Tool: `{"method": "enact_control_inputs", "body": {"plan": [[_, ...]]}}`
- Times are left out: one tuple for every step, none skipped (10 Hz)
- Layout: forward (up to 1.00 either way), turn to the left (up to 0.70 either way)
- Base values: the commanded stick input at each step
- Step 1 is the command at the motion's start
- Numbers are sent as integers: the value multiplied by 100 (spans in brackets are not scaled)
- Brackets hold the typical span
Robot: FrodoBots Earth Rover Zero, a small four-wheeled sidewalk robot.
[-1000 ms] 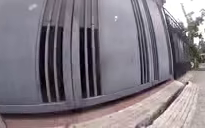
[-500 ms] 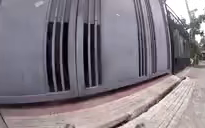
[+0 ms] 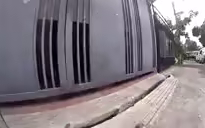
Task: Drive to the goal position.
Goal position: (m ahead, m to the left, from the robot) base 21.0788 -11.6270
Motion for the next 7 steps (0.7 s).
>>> {"method": "enact_control_inputs", "body": {"plan": [[2, 0], [2, 0], [1, 0], [1, 0], [2, 0], [2, 0], [2, 0]]}}
